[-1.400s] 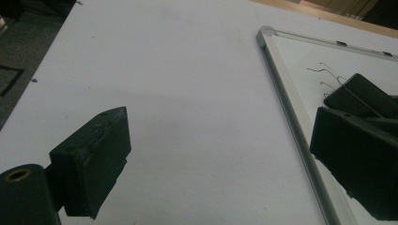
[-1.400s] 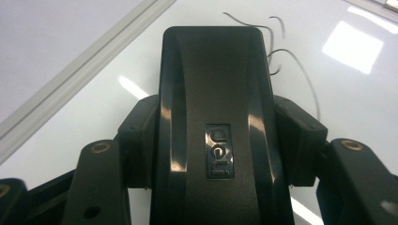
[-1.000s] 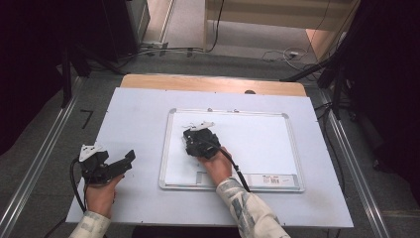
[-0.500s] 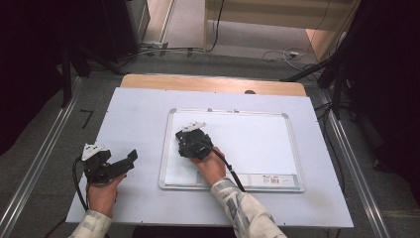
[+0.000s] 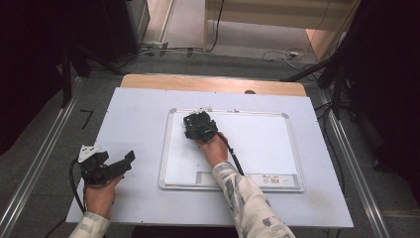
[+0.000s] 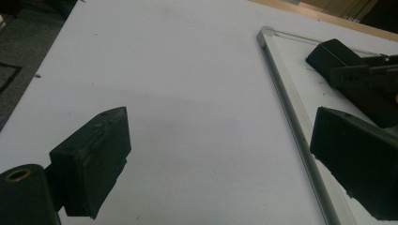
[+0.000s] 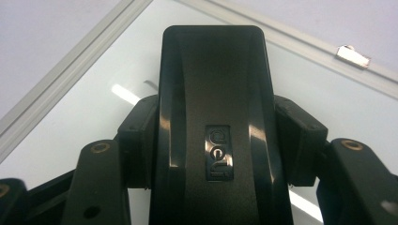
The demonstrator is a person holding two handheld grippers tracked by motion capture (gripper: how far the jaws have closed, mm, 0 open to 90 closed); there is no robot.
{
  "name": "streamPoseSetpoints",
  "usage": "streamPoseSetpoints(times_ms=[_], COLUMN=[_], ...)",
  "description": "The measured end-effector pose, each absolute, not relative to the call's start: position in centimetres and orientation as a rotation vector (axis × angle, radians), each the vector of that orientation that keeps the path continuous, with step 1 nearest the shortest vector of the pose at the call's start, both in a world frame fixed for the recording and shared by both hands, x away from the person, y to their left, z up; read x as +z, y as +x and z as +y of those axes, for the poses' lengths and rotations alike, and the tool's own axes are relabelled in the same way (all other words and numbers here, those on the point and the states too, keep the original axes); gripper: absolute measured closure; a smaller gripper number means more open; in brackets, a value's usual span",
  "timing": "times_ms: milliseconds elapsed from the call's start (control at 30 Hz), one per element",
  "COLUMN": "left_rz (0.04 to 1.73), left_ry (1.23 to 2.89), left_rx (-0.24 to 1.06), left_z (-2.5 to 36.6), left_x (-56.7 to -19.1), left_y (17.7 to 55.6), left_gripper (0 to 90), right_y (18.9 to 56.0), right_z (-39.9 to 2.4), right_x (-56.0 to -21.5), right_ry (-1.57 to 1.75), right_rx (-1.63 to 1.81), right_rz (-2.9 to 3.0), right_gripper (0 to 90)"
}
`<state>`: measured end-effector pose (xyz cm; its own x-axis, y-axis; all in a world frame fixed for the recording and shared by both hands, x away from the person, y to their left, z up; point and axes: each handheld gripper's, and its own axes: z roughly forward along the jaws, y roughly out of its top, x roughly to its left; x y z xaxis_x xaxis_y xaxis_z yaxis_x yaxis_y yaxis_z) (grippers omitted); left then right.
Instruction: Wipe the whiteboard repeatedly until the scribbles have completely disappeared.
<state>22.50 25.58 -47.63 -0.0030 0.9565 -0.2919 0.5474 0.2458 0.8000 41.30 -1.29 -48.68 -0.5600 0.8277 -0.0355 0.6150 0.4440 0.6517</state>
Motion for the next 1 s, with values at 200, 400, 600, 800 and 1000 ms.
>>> streamPoseSetpoints(times_ms=[200, 400, 600, 800, 1000], left_rz=[1.666, 1.662, 1.658, 1.652, 1.665], left_ry=[1.418, 1.415, 1.422, 1.426, 1.414], left_rx=[0.601, 0.601, 0.601, 0.598, 0.591], left_z=[25.6, 25.5, 25.3, 25.1, 25.6], left_x=[-47.7, -47.7, -47.6, -47.6, -47.8], left_y=[22.5, 22.6, 22.8, 22.8, 22.7], left_gripper=[6.1, 6.1, 6.1, 6.1, 6.1], right_y=[42.9, 42.2, 38.9, 37.6, 40.7], right_z=[-1.6, -1.4, -0.6, 0.8, 0.6], right_x=[-48.6, -48.6, -48.6, -48.7, -48.6], right_ry=[1.261, 1.252, 1.176, 1.151, 1.219], right_rx=[0.838, 0.830, 0.836, 0.848, 0.831], right_rz=[2.323, 2.339, 2.407, 2.421, 2.370], right_gripper=[37.6, 37.6, 37.5, 37.5, 37.6])
